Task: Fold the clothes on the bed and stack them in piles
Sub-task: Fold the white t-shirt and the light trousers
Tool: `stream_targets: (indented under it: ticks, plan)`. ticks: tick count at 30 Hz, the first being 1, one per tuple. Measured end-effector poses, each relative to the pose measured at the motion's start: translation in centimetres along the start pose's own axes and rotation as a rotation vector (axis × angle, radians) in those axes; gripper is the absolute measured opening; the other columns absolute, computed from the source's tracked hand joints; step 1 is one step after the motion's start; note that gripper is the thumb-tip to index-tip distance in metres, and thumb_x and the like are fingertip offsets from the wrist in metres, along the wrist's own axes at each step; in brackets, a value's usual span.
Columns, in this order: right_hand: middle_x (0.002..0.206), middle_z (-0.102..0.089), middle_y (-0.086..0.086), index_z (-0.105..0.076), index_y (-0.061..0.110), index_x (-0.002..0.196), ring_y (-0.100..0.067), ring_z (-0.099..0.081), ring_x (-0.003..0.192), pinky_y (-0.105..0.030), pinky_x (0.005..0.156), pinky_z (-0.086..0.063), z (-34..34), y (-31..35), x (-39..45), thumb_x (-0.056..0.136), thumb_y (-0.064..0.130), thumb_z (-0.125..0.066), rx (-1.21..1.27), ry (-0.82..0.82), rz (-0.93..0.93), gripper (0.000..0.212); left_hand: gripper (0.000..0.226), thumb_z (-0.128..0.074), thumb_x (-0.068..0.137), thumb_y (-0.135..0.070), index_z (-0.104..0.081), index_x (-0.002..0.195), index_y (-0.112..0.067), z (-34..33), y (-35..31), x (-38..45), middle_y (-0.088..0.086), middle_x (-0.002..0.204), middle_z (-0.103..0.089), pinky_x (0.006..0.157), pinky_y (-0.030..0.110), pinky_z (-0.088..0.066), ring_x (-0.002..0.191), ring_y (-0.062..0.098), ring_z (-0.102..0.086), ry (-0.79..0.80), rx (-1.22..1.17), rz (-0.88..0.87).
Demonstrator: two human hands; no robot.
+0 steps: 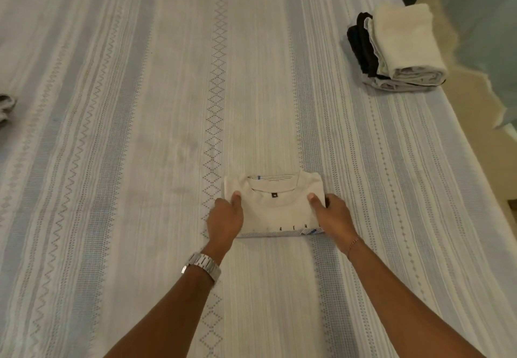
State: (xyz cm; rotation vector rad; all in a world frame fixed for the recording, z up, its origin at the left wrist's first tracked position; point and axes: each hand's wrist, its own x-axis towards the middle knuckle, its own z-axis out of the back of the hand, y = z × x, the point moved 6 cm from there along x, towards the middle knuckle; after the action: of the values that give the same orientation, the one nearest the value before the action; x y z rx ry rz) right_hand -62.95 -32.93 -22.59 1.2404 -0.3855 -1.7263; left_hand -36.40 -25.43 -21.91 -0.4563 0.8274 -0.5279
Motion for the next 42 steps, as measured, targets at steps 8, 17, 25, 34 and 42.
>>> stream_targets:
  ticks: [8,17,25,34,42]
  plan:
    - [0.088,-0.066,-0.008,-0.063,0.009,0.097,-0.012,-0.06,0.074,-0.018,0.057,-0.046,2.3,0.5,-1.1,0.102,0.041,-0.057,0.188,-0.074,0.148,0.033,0.037,-0.053,0.104,-0.038,-0.062,0.131,-0.014,-1.3,-2.6,-1.2,0.003,0.116,-0.071,0.082,0.035,-0.057,0.103,0.022,-0.068,0.154,-0.523,-0.022]
    - [0.092,-0.072,-0.003,-0.066,0.025,0.097,-0.017,-0.067,0.083,-0.034,0.068,-0.056,14.7,1.0,3.0,0.101,0.038,-0.061,0.273,-0.183,0.288,0.015,0.035,-0.059,0.101,-0.044,-0.066,0.111,-0.011,-9.1,-12.4,-3.6,0.007,0.106,-0.073,0.085,0.038,-0.057,0.092,0.013,-0.068,0.041,-0.577,-0.251]
    - [0.087,-0.067,-0.02,-0.065,0.024,0.092,-0.019,-0.058,0.071,-0.035,0.061,-0.047,29.7,-0.4,13.2,0.099,0.044,-0.062,0.125,-0.266,0.357,0.021,0.036,-0.056,0.1,-0.05,-0.065,0.112,-0.017,-21.9,-24.2,-4.3,-0.001,0.105,-0.071,0.084,0.037,-0.059,0.097,0.016,-0.068,-0.007,-0.523,-0.346]
    - [0.074,-0.059,0.003,-0.06,0.019,0.098,-0.019,-0.055,0.067,-0.03,0.054,-0.039,35.9,-0.3,23.2,0.102,0.044,-0.056,-0.041,-0.397,0.343,0.026,0.025,-0.055,0.102,-0.044,-0.058,0.105,-0.019,-28.6,-32.4,0.0,0.0,0.086,-0.067,0.064,0.032,-0.051,0.073,0.015,-0.061,-0.076,-0.384,-0.442]
    - [0.094,-0.069,-0.013,-0.052,0.018,0.107,-0.037,-0.064,0.086,-0.039,0.067,-0.049,35.1,-1.8,26.0,0.104,0.052,-0.043,-0.384,-0.392,0.245,0.035,0.03,-0.059,0.101,-0.038,-0.054,0.092,-0.01,-31.0,-30.7,1.6,-0.003,0.076,-0.055,0.054,0.022,-0.036,0.068,0.013,-0.051,-0.085,-0.097,-0.339]
